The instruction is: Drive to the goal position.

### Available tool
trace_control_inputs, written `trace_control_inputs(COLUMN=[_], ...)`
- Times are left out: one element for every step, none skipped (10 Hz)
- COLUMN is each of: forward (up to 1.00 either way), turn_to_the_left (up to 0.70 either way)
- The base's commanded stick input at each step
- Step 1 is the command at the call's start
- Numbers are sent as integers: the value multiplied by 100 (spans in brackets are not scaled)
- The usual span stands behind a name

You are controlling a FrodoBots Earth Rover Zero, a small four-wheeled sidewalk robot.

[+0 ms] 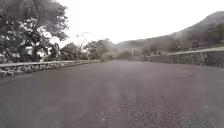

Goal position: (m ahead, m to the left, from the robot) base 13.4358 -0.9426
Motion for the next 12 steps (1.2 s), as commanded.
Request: trace_control_inputs(forward=[70, 70, 70, 70, 70, 70, 70, 70, 70, 70, 70, 70], turn_to_the_left=[0, 0, 0, 0, 0, 0, 0, 0, 0, 0, 0, 0])
